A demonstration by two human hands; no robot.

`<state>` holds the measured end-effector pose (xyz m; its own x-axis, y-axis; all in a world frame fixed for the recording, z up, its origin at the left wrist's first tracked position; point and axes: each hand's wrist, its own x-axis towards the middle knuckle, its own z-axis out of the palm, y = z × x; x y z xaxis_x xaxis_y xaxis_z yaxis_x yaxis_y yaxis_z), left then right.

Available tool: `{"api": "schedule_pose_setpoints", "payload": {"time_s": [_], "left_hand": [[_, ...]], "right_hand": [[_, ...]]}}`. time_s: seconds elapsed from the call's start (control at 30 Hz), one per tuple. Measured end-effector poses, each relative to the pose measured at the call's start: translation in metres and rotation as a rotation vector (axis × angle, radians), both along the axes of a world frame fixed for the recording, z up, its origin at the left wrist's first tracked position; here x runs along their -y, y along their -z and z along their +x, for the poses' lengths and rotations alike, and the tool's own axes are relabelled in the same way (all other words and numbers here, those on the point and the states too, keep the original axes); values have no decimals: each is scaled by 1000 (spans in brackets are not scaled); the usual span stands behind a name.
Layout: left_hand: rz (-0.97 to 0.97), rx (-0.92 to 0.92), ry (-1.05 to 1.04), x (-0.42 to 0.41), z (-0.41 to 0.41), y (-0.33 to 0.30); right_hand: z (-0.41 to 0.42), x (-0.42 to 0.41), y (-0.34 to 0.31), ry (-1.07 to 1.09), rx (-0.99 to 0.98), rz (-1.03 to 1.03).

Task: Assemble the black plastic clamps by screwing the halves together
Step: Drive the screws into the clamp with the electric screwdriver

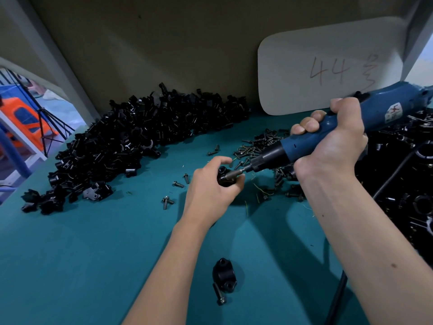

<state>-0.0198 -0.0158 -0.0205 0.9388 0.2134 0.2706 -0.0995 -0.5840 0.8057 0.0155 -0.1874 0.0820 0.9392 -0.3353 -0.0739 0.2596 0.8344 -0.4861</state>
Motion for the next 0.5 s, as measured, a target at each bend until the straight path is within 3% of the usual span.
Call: {"api": "schedule_pose_setpoints", "payload": {"time_s": [0.27,0.5], "left_hand": [[70,40,-23,1,-1,-2],[162,74,-178,4,-1,-3]], "right_hand": [[3,4,4,18,-99,8],[2,-3,0,86,-84,-22]]}}
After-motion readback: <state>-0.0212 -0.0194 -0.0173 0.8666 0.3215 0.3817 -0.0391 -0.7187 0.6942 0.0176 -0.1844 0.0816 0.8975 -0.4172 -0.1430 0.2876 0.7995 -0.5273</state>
